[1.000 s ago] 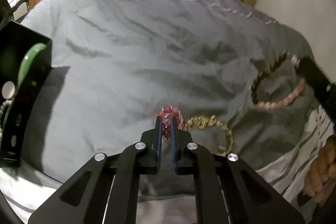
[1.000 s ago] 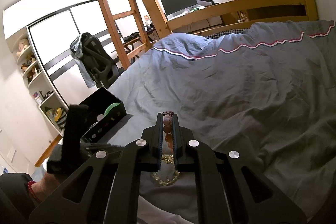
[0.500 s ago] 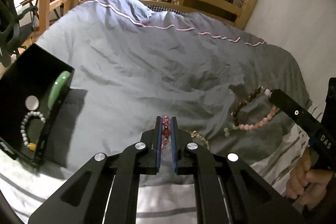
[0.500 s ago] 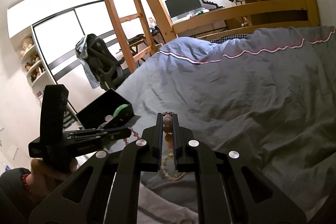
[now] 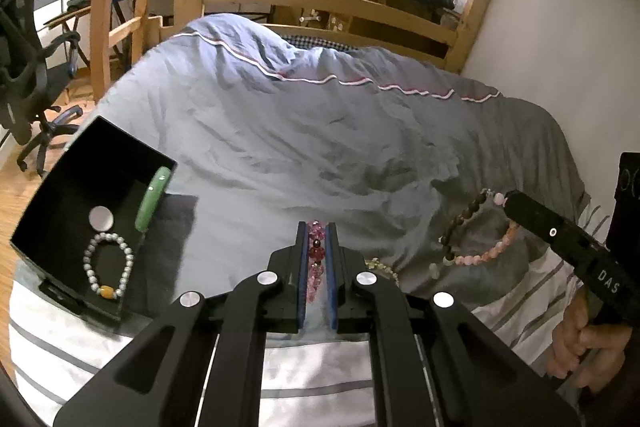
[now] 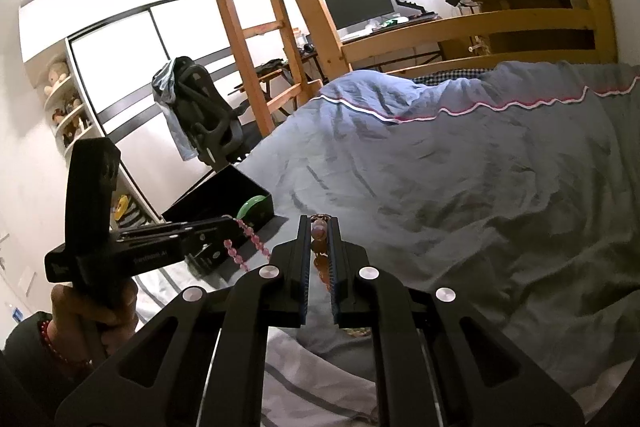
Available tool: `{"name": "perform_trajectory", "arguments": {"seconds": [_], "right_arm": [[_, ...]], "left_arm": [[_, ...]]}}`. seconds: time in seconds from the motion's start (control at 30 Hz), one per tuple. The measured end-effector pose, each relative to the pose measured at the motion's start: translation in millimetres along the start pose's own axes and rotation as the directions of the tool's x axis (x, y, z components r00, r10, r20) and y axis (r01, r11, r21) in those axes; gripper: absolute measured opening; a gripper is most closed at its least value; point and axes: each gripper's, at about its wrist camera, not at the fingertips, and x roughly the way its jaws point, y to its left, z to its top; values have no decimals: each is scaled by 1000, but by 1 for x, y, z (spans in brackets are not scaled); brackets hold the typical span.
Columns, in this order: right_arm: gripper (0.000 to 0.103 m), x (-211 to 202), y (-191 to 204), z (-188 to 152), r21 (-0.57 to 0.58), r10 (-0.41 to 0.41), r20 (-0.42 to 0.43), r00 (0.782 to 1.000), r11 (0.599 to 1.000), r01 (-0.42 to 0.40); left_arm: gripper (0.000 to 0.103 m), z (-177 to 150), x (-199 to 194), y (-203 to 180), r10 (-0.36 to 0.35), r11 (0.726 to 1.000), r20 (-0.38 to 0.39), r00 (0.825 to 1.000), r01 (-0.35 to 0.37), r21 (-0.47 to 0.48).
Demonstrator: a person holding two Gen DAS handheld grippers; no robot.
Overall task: Organize jewelry
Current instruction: 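Carry the pink bracelet with the left tool while the right tool carries its bracelet to the box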
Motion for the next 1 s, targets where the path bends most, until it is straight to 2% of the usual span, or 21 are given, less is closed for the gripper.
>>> {"name": "perform_trajectory", "arguments": {"seconds": [0.43, 1.0], "right_arm": [[9, 21, 37, 19, -65, 24, -17, 1000, 998, -26], [9, 62, 89, 38, -143, 87, -51, 995, 985, -93]], "left_arm": [[7, 9, -28, 32, 48, 998, 53, 997, -47, -35], [7, 12, -44, 73, 101, 991, 78, 992, -94, -94]]}}
